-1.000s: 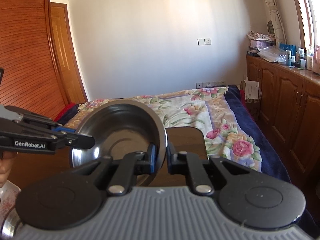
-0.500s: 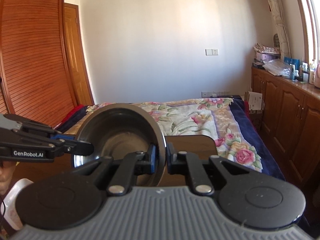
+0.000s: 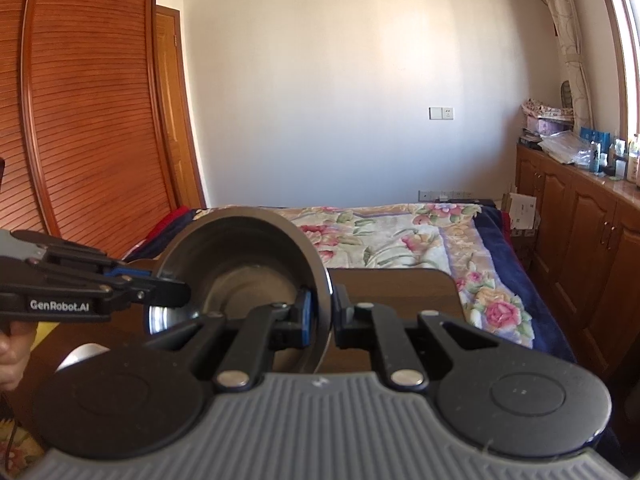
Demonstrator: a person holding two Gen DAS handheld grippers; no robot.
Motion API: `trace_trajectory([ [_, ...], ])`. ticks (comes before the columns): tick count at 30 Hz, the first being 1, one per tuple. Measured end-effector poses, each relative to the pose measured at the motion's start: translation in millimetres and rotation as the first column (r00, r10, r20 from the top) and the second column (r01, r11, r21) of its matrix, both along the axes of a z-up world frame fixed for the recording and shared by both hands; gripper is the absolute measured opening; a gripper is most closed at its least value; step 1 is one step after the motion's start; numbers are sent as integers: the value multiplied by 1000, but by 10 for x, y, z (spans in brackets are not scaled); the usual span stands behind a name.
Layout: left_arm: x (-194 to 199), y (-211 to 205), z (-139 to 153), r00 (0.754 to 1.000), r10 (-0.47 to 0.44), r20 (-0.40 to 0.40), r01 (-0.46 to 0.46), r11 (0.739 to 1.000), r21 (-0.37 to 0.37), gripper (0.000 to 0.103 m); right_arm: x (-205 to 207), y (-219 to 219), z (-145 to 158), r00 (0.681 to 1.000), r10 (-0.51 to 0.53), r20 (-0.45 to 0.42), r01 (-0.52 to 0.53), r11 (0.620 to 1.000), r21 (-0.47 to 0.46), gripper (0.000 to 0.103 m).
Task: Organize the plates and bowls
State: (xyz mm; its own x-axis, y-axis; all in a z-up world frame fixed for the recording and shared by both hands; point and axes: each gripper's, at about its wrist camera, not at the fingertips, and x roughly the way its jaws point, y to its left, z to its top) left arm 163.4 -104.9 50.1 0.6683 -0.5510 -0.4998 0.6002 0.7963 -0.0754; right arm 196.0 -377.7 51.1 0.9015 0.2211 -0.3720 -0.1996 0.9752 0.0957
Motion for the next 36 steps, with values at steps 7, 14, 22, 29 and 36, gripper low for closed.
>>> trace_trajectory([
  [7,-200,109,-130,1000,15,-22,-16,999,-43,13,-142,74,-81,1000,23,-15,-23,1000,-3,13],
  [14,-345,173,-278,996,62,-68,-68,994,-83,13,-271,142,-171,999,42,-28,-42,999,15,13],
  [22,-478,273,-458,990,89,-110,-98,992,-77,13,-381,203,-335,996,74,-59,-72,996,47,12],
  [29,-517,335,-635,984,111,-138,-120,991,-58,13,-424,296,-483,992,98,-80,-93,994,63,12],
  [36,-506,322,-721,987,118,-106,-122,992,-32,13,-367,330,-558,991,103,-88,-99,994,51,12],
])
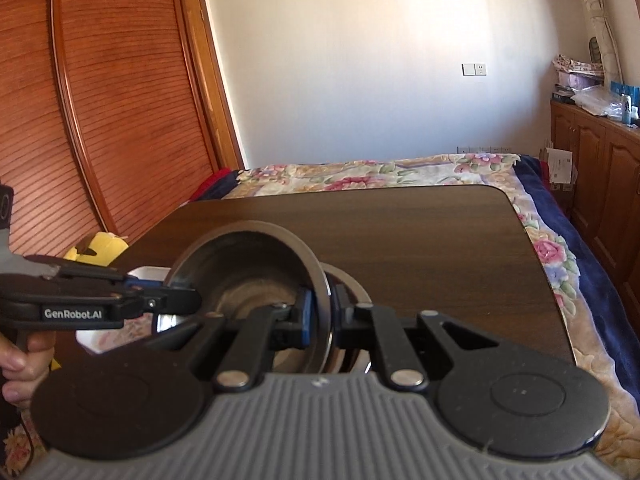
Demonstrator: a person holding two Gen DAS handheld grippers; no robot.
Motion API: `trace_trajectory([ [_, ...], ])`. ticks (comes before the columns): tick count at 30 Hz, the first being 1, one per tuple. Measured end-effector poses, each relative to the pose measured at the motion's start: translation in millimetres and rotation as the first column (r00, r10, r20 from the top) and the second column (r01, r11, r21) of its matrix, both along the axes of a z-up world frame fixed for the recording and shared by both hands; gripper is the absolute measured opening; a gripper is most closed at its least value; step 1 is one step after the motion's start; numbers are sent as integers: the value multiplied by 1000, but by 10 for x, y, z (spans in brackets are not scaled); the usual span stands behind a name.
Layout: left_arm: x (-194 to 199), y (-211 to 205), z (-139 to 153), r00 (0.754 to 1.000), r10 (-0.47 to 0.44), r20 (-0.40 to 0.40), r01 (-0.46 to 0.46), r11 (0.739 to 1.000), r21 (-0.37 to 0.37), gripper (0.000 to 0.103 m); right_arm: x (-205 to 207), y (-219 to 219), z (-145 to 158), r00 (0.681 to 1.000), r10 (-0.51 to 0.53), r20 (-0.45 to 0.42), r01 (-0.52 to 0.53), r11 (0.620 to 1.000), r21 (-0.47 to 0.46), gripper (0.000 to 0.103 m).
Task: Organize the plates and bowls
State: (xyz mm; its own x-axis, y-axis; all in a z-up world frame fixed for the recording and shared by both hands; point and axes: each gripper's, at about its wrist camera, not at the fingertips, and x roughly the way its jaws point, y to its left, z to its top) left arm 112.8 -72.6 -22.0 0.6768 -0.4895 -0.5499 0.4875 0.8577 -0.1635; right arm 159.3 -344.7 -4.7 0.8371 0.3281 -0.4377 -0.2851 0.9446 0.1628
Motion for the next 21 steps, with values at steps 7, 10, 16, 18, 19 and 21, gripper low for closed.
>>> trace_trajectory([
  [7,27,51,-144,1000,23,19,-22,999,-26,13,36,114,-59,1000,-2,31,5,997,-79,13],
  [10,19,55,-190,999,37,25,-37,999,-24,13,67,157,-106,1000,2,26,1,994,-106,13],
  [16,-43,38,-223,996,57,67,-57,998,-1,14,91,210,-180,1000,4,30,0,991,-134,14],
  [18,-74,51,-230,994,63,90,-64,998,4,15,103,235,-213,1000,2,29,2,987,-160,14],
  [19,-88,65,-235,993,66,99,-66,998,0,15,105,247,-229,999,1,32,4,985,-170,14],
  [21,-100,88,-242,993,67,96,-66,998,-12,16,111,259,-253,999,-6,38,12,983,-181,14],
])
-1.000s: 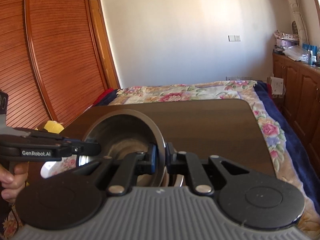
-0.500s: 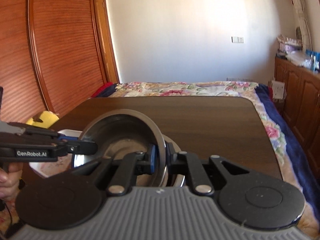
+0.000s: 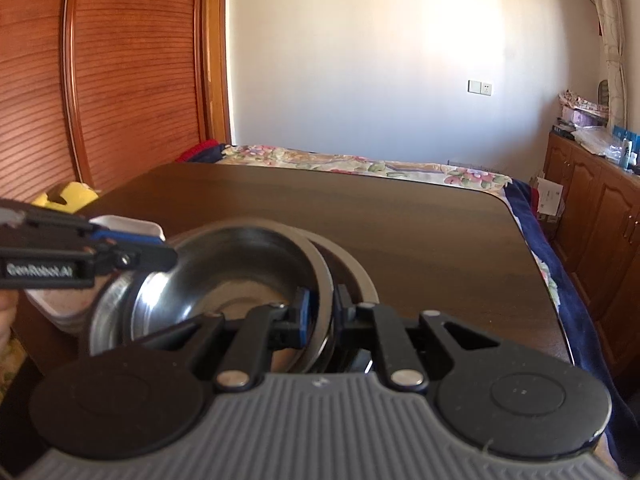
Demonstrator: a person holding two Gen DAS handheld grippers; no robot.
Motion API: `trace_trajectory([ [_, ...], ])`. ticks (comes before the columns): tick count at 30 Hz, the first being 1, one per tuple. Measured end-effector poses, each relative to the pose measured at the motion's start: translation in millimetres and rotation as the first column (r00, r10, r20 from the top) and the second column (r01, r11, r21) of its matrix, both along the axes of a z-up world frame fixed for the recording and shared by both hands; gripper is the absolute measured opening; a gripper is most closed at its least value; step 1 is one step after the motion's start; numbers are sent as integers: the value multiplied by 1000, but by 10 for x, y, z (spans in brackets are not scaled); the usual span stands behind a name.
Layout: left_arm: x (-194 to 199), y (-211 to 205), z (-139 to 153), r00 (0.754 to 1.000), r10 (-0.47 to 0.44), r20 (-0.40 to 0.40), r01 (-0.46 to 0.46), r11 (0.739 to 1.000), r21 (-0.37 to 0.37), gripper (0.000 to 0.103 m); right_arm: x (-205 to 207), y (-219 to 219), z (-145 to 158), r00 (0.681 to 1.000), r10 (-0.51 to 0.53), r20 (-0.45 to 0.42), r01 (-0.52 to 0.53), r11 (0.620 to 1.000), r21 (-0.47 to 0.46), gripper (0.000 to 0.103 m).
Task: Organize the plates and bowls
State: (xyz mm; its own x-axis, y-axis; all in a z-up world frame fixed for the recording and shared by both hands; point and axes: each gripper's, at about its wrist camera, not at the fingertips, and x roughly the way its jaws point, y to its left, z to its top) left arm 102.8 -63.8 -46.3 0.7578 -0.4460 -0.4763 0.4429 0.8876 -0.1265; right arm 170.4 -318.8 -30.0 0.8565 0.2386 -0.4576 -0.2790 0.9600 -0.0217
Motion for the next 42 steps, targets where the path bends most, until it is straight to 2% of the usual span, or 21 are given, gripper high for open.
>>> trace_trajectory([
  [3,-25,32,-5,1000,5,1,-5,1000,-11,17,-11,10,1,1000,-11,21,11,1000,-2,14],
  [6,-80,48,17,999,24,24,-24,999,-27,26,-10,18,-1,999,-17,28,17,1000,1,14],
  [8,-120,69,29,998,51,49,-49,998,-36,43,-49,28,8,998,-24,55,24,1000,3,14],
  [9,-141,79,32,996,61,58,-59,997,-43,47,-70,17,6,997,-30,68,29,999,14,14],
  [11,-163,74,44,994,80,73,-77,996,-53,61,-148,5,24,994,-48,102,44,998,37,14],
  [14,-197,67,14,989,107,105,-103,994,-44,71,-244,-8,20,984,-86,156,77,995,65,16],
  [15,-199,54,1,988,109,109,-106,994,-37,74,-264,-21,10,980,-101,169,88,993,80,22],
  [16,-203,38,-11,987,110,113,-107,994,-28,80,-265,-39,-2,978,-111,174,95,991,98,40],
  [18,-229,10,-36,986,112,126,-111,994,-17,88,-261,-74,-39,976,-122,180,100,987,126,63],
  [22,-244,-19,-75,984,112,141,-113,994,-5,98,-221,-104,-117,976,-129,177,108,987,122,68],
  [26,-258,-36,-116,990,79,117,-79,997,-8,98,-219,-155,-190,973,-155,171,130,981,146,85],
  [29,-272,-74,-145,992,68,110,-69,998,7,98,-227,-149,-222,974,-155,167,130,980,153,88],
  [33,-293,-108,-185,993,53,105,-54,998,15,98,-244,-136,-232,971,-161,178,135,980,146,99],
  [38,-292,-99,-209,995,56,84,-55,998,-8,96,-232,-159,-255,974,-159,162,132,977,169,103],
  [41,-295,-115,-223,996,53,72,-52,999,-13,79,-226,-169,-268,976,-154,155,124,975,185,103],
  [42,-293,-118,-231,996,54,68,-54,999,-11,76,-231,-165,-276,976,-151,155,121,975,188,103],
])
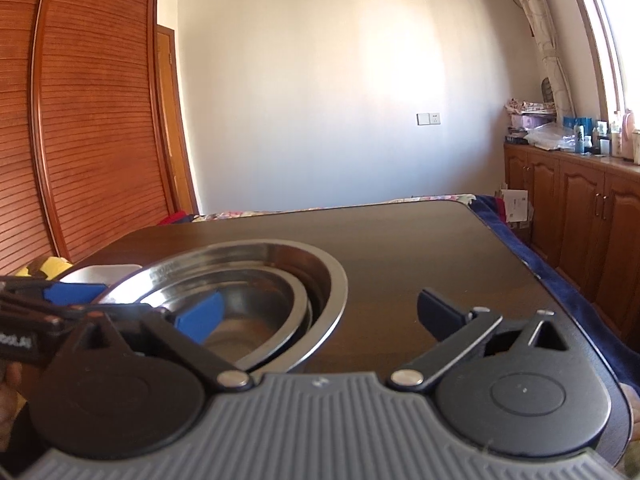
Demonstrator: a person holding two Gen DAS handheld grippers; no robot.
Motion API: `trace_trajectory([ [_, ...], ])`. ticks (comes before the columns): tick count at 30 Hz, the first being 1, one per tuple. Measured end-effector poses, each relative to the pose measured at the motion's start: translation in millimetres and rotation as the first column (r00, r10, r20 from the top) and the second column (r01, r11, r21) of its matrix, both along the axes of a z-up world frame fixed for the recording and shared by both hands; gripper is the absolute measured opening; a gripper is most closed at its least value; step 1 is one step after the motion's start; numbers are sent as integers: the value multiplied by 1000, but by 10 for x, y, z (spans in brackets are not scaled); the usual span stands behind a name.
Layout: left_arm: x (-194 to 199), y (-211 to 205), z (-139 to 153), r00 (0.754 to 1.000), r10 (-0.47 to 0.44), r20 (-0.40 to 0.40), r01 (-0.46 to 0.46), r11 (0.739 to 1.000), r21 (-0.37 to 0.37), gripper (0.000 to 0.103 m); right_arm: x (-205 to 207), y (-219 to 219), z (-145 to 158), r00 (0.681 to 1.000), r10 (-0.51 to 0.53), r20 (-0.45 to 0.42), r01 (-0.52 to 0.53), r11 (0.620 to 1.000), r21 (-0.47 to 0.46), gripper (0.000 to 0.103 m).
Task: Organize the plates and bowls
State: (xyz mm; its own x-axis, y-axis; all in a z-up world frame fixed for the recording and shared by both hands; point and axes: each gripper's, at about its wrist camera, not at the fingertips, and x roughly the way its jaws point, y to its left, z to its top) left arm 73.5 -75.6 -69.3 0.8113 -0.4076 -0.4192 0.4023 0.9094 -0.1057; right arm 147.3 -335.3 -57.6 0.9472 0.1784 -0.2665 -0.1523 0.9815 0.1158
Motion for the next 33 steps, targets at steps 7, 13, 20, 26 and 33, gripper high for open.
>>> trace_trajectory([
  [7,11,-27,-28,1000,8,-21,-8,1000,0,52,7,-3,-41,999,28,-26,-27,999,35,74],
  [13,0,-59,-28,1000,23,-6,-23,1000,11,50,11,-12,-71,998,50,-40,-47,997,69,53],
  [20,-34,-104,-29,999,36,7,-36,999,19,46,-7,10,-77,997,67,-29,-64,995,78,42],
  [26,-76,-80,12,999,44,8,-44,999,17,43,-30,7,-65,997,68,-20,-66,994,92,38],
  [33,-146,-34,128,998,49,26,-50,999,13,43,-31,34,23,997,81,-5,-80,993,87,38],
])
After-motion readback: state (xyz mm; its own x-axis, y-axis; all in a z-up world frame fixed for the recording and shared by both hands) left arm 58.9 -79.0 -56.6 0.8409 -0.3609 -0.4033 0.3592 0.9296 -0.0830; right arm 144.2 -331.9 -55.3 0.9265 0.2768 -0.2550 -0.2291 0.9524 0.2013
